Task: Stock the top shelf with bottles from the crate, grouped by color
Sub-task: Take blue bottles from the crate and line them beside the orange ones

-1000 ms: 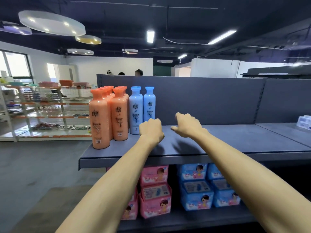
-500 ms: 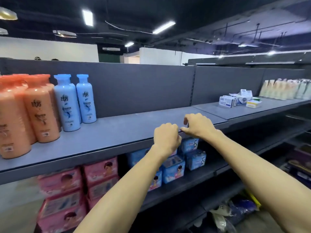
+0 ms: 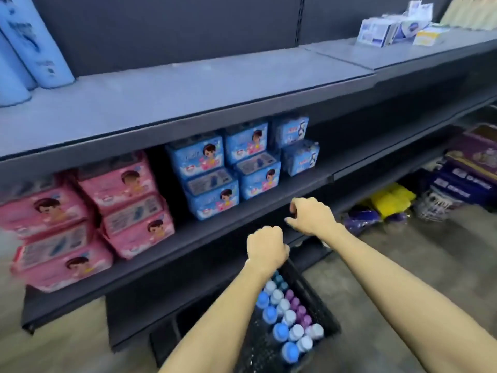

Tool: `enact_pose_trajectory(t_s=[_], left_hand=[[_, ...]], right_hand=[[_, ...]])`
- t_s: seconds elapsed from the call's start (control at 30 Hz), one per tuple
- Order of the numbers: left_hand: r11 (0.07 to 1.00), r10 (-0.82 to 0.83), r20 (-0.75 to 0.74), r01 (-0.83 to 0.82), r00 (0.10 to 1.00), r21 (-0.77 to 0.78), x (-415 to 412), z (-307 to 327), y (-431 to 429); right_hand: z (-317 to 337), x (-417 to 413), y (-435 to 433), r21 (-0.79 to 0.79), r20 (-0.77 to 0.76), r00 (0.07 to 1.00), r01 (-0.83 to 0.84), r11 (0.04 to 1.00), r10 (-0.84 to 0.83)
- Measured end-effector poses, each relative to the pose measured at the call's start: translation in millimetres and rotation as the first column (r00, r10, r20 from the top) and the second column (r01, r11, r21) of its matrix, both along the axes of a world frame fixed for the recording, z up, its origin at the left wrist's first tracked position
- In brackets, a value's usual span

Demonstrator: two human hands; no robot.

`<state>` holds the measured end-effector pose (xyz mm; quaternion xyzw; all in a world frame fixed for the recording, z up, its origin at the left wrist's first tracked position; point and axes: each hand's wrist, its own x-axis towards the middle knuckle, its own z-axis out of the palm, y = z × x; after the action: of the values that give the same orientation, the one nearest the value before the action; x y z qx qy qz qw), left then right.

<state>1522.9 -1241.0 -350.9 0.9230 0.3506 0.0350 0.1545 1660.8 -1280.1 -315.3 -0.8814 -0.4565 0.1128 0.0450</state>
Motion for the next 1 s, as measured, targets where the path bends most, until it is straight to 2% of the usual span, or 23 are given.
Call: enact_pose_trajectory(t_s=[0.23, 0.43, 0.63, 0.83, 0.9, 1.0], left_hand=[[0.966, 0.018, -0.249, -0.081, 0.968, -0.245, -46, -137, -68], [0.921, 0.010, -0.378, -0.156, 0.926, -0.357, -68, -219, -108], [0.863, 0.047, -0.447, -0.262, 0.893, -0.433, -53, -288, -136], [0.828, 0.107, -0.447, -0.329, 0.888, -0.455, -36, -345, -146], [0.822, 0.078, -0.458, -0.317, 0.885, -0.472, -28, -361, -143], [0.863, -0.018, -0.479, -0.228, 0.878, -0.451, -23, -381, -133]], right_hand=[[-144, -21, -38, -0.218, -0.212, 0.973, 0.049, 0.975, -0.096], [-250, -33, -83, -0.405, -0.327, 0.931, 0.018, 0.914, -0.163], [-334, -43, -125, -0.506, -0.360, 0.906, 0.012, 0.863, -0.223], [-390, -51, -142, -0.528, -0.369, 0.903, -0.008, 0.849, -0.220], [-405, -55, -144, -0.537, -0.360, 0.912, -0.030, 0.843, -0.197], [-422, -62, -148, -0.553, -0.357, 0.915, -0.045, 0.832, -0.187]])
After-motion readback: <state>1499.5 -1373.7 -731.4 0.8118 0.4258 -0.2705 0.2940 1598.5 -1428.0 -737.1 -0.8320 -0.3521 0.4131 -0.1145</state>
